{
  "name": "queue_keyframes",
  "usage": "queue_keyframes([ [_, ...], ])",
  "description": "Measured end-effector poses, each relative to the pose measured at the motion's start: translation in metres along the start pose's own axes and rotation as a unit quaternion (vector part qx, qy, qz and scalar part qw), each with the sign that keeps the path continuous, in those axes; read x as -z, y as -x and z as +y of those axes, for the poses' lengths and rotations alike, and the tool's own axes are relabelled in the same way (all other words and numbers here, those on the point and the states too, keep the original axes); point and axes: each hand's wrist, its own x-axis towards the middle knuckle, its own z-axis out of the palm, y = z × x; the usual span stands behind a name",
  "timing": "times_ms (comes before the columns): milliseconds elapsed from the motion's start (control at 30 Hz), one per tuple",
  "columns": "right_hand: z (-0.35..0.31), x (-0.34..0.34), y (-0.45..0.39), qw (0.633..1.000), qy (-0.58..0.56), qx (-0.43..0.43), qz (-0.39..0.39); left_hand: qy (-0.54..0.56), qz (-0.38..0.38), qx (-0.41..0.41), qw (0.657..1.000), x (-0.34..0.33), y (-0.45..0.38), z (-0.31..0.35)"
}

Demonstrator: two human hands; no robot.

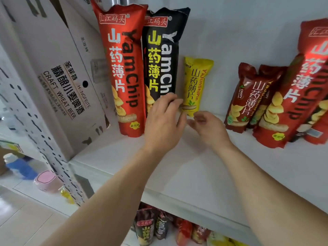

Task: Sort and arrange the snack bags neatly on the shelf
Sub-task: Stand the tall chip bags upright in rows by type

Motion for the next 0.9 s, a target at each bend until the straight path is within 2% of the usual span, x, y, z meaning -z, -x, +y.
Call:
queue_keyframes([
  [133,0.019,0.055,0.008,0.996,0.04,0.02,0.072,0.036,-0.088,0.022,0.995,-0.046,-0.007,0.042],
  [267,0.048,0.108,0.018,0.983,0.038,0.043,0.172,0.09,-0.196,0.103,0.971,-0.095,-0.017,0.082],
  [367,0.069,0.138,0.021,0.964,0.039,0.054,0.256,0.156,-0.211,0.192,0.946,-0.128,-0.03,0.104],
  [500,0.097,0.163,0.017,0.938,0.034,0.014,0.345,0.218,-0.23,0.298,0.9,-0.163,-0.038,0.121],
  [633,0.116,0.168,0.009,0.934,0.02,-0.007,0.356,0.289,-0.204,0.358,0.865,-0.183,-0.04,0.126],
  [767,0.117,0.167,0.0,0.932,0.004,-0.01,0.361,0.36,-0.19,0.38,0.83,-0.189,-0.047,0.133],
  [900,0.107,0.173,-0.011,0.936,0.016,-0.025,0.349,0.366,-0.198,0.391,0.821,-0.184,-0.047,0.128],
])
